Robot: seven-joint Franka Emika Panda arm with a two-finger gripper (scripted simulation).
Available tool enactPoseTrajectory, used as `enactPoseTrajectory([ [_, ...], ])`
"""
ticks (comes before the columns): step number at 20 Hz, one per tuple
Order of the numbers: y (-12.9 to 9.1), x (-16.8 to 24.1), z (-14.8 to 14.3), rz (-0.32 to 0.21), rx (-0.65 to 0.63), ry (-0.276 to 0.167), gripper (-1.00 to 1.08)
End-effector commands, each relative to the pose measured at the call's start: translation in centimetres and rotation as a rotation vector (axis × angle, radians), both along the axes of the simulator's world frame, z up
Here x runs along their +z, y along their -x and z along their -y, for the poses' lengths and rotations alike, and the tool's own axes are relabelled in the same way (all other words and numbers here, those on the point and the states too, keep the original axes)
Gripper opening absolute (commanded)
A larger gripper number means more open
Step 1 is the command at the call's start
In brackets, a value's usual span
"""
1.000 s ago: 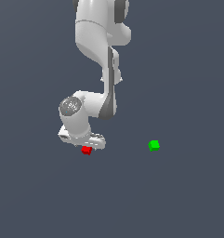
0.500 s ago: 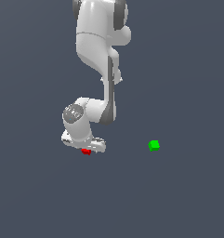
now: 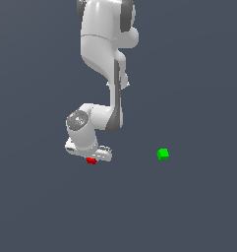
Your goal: Stack the red cube on top of the green cube.
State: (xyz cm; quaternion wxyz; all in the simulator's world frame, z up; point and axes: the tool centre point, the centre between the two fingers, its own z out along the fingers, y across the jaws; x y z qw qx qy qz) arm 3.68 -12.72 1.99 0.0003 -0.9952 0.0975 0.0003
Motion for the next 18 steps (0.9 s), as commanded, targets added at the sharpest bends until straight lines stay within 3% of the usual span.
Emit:
enactPoseTrajectory([
  [1,0.0,0.0,0.0,0.000,0.000,0.000,-1.00],
  [8,0.1,1.5,0.0,0.000,0.000,0.000,-1.00],
  [18,0.2,7.9,0.0,0.000,0.000,0.000,-1.00],
])
